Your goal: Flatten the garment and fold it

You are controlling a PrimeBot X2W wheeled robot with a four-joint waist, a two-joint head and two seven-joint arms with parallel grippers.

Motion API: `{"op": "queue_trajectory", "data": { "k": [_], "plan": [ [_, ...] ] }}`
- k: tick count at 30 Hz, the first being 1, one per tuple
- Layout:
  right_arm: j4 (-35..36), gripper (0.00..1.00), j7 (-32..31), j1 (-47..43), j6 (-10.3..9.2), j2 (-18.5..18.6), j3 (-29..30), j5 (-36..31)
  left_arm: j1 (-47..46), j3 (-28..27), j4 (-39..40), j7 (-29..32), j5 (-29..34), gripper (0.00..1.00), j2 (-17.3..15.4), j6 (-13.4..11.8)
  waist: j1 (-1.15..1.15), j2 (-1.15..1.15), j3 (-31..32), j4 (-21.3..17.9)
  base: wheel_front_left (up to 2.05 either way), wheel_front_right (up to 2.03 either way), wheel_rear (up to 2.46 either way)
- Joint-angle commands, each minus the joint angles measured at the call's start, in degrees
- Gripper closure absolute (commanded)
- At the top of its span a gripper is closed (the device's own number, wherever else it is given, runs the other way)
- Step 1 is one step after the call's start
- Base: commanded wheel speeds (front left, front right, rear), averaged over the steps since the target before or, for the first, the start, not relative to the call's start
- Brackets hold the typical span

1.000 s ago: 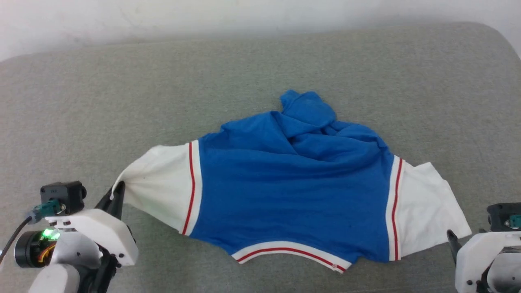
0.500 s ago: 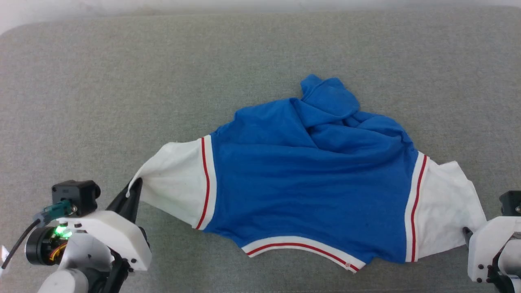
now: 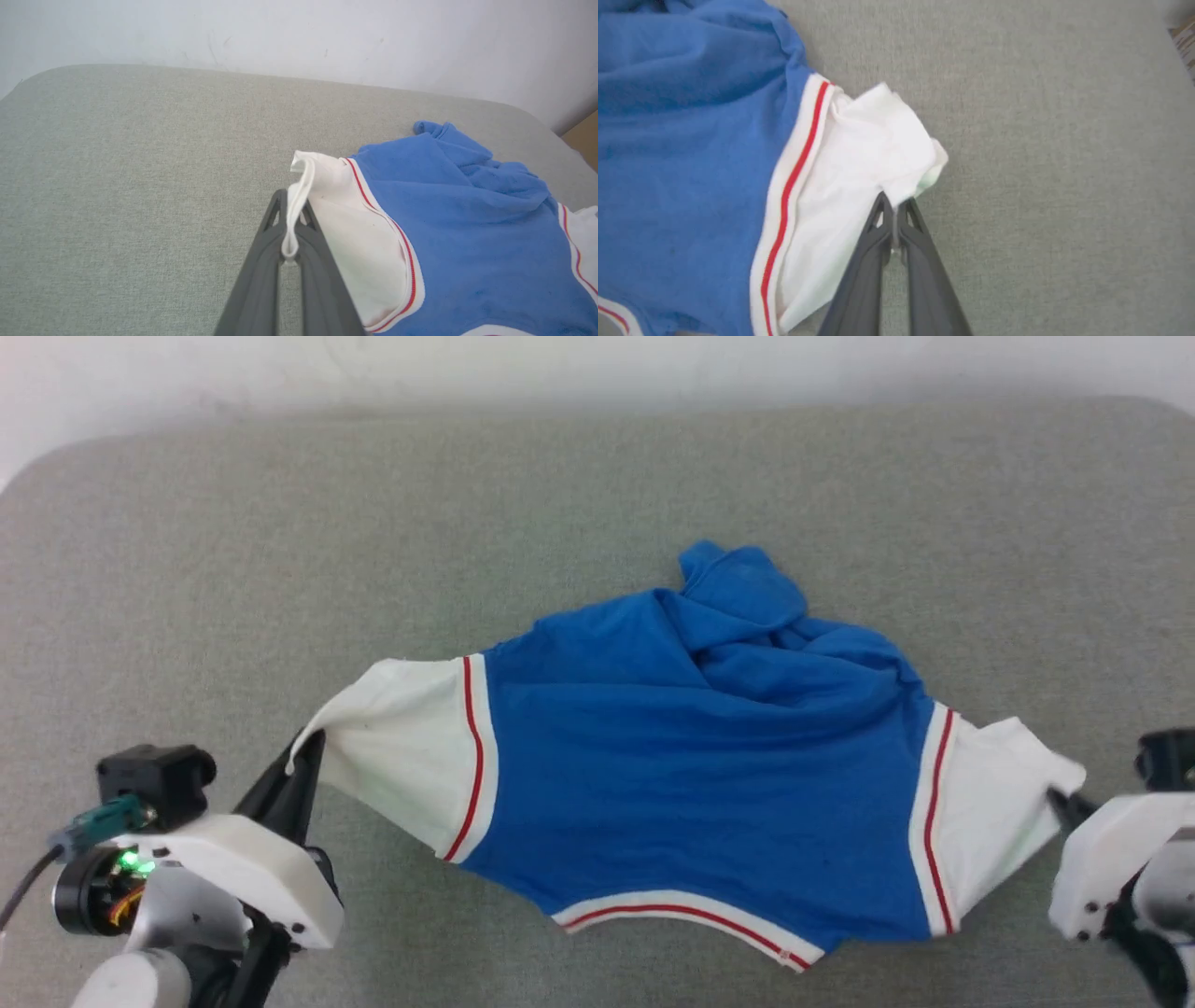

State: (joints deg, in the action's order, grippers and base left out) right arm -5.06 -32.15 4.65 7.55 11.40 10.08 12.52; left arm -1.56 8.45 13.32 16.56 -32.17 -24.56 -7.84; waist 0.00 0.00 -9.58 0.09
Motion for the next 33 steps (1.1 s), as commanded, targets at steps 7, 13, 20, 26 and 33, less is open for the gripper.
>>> {"op": "queue_trajectory", "data": {
  "k": [7, 13, 20, 26, 33],
  "plan": [
    [13.4, 1.00, -0.2, 6.0, -0.06, 3.8, 1.0, 8.7, -3.2, -4.5, 5.0, -2.4, -1.7, 1.00, -0.9, -0.1, 0.00, 0.00, 6.8, -2.7, 0.00, 0.00, 0.00],
    [21.9, 1.00, -1.8, 13.8, -0.06, 4.9, 2.3, 13.6, -8.1, -9.2, 10.0, -4.3, -2.0, 1.00, -3.0, -0.3, 0.00, 0.00, 8.5, -3.4, 0.00, 0.00, 0.00],
    [22.8, 1.00, -2.6, 21.1, -0.06, 8.5, 0.7, 14.0, -16.9, -14.3, 13.5, -6.8, -3.1, 1.00, -4.9, -0.6, 0.00, 0.00, 8.0, -4.1, 0.00, 0.00, 0.00],
    [19.7, 1.00, -1.0, 31.1, -0.06, 10.6, -2.2, 14.3, -25.5, -16.5, 12.9, -6.1, -3.5, 1.00, -8.4, -0.1, 0.00, 0.00, 4.4, -5.5, 0.00, 0.00, 0.00],
    [10.7, 1.00, 3.5, 46.2, -0.06, 14.5, -7.7, 12.5, -39.4, -14.0, 3.5, -3.0, -4.8, 1.00, -13.8, 4.4, 0.00, 0.00, -3.6, -6.0, 0.00, 0.00, 0.00]
  ]
}}
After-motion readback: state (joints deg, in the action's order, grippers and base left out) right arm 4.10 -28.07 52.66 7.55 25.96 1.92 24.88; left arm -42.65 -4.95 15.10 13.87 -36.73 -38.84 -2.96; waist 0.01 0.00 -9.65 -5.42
